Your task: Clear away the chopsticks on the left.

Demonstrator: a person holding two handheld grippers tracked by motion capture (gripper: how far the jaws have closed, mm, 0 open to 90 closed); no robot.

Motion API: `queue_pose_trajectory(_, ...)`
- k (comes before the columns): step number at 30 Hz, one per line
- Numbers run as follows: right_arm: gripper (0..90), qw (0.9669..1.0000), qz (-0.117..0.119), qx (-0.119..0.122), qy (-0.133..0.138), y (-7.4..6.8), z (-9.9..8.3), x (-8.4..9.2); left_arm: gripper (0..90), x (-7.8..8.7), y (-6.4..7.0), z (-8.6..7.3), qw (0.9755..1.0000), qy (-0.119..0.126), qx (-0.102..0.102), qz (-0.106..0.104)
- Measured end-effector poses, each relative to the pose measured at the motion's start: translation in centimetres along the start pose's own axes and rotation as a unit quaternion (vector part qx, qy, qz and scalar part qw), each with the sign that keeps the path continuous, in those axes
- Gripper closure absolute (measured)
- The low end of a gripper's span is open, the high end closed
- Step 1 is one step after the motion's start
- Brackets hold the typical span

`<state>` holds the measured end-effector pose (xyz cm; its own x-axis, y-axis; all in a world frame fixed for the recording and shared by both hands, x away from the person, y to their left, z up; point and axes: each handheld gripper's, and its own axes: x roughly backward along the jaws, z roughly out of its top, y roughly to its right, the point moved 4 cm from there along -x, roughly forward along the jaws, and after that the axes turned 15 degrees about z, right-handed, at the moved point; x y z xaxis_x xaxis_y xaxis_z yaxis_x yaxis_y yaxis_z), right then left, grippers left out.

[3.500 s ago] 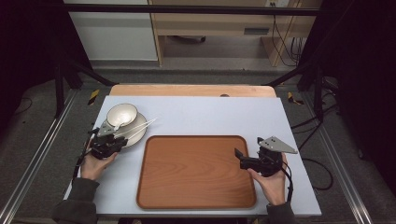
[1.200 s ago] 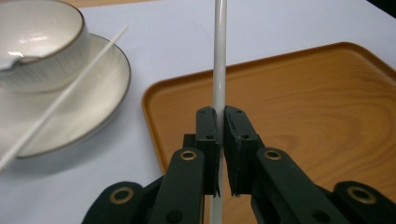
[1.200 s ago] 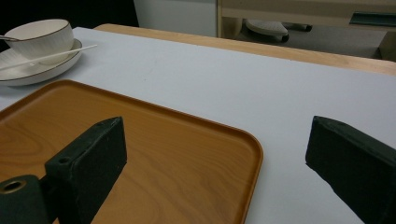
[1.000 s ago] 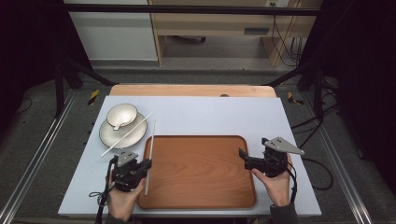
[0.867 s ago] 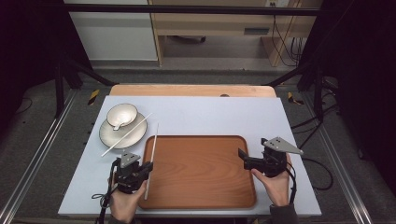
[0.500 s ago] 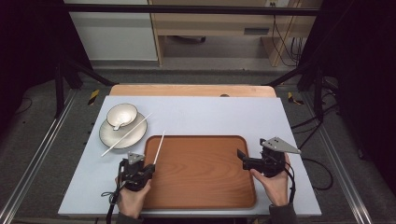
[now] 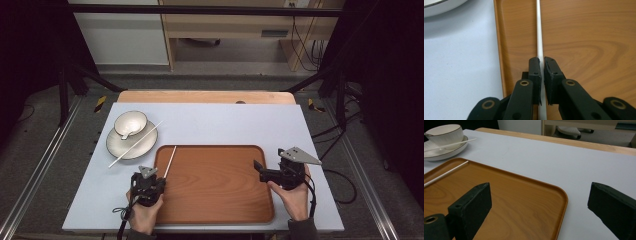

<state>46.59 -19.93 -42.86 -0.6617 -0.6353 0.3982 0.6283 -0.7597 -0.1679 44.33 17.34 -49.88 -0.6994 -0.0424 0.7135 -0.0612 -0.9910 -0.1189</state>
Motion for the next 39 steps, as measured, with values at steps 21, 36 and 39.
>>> queue_pose_trajectory(21,5.6,0.9999,0.0,-0.007,0.013,0.2,0.1,0.6,57.3,3.4,-2.9,5.2,0.9918,0.093,-0.046,-0.074)
queue_pose_trajectory(36,5.6,0.9999,-0.005,-0.009,0.009,0.4,-0.1,0.4,36.3,1.2,-8.3,6.3,0.9831,0.128,-0.103,-0.081)
queue_pose_trajectory(39,5.6,0.9999,-0.005,-0.007,0.009,0.4,-0.1,0.4,33.1,0.3,-9.0,6.3,0.9831,0.122,-0.114,-0.075)
